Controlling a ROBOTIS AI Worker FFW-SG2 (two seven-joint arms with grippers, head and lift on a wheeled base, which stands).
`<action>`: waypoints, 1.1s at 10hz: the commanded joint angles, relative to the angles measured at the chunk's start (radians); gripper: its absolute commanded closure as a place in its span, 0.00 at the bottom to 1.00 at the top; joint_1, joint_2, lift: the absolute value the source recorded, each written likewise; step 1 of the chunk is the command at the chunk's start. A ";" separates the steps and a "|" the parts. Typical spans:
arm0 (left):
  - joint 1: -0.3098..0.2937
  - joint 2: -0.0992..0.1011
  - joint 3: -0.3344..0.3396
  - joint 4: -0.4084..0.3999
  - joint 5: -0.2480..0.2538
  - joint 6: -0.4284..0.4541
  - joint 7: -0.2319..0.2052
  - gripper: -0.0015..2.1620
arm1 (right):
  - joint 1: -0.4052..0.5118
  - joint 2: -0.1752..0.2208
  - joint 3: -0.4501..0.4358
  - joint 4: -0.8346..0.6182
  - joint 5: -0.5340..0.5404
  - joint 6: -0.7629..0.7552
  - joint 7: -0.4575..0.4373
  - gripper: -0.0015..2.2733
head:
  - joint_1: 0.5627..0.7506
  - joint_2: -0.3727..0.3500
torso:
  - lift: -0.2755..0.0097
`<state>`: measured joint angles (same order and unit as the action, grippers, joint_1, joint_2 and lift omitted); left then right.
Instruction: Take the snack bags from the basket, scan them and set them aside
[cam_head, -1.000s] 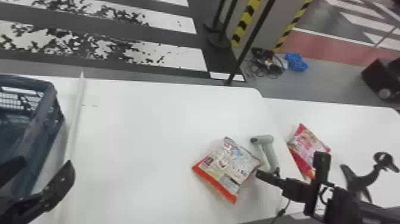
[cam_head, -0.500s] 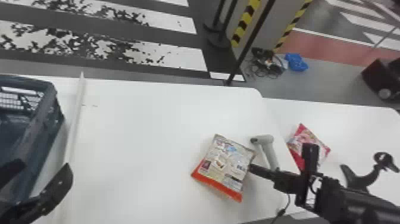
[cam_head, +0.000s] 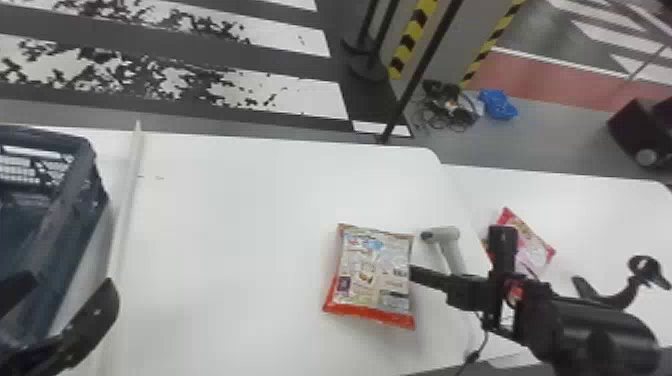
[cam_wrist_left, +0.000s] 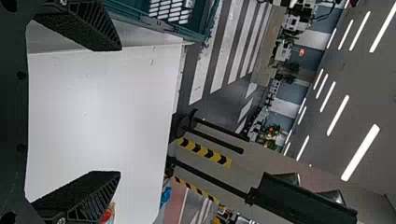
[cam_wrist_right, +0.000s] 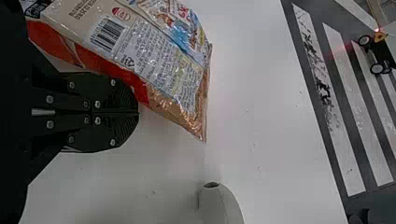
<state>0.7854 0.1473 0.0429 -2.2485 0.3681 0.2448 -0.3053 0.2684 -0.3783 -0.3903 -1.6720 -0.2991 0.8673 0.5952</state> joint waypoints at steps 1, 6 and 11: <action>0.005 -0.002 0.000 -0.003 -0.002 0.000 -0.002 0.02 | -0.011 -0.002 0.014 -0.002 0.006 0.003 -0.002 0.99 | 0.70 0.03 | 0.70; 0.015 -0.006 -0.006 -0.011 -0.005 -0.009 -0.006 0.02 | -0.020 -0.007 0.056 -0.031 0.021 0.040 -0.011 0.99 | 0.70 0.03 | 0.70; 0.025 -0.008 -0.009 -0.014 -0.018 -0.009 -0.012 0.02 | -0.049 -0.024 0.106 -0.006 0.046 -0.043 -0.020 0.99 | 0.70 0.05 | 0.70</action>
<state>0.8087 0.1393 0.0337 -2.2621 0.3524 0.2355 -0.3175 0.2241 -0.4000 -0.2849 -1.6860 -0.2553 0.8388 0.5748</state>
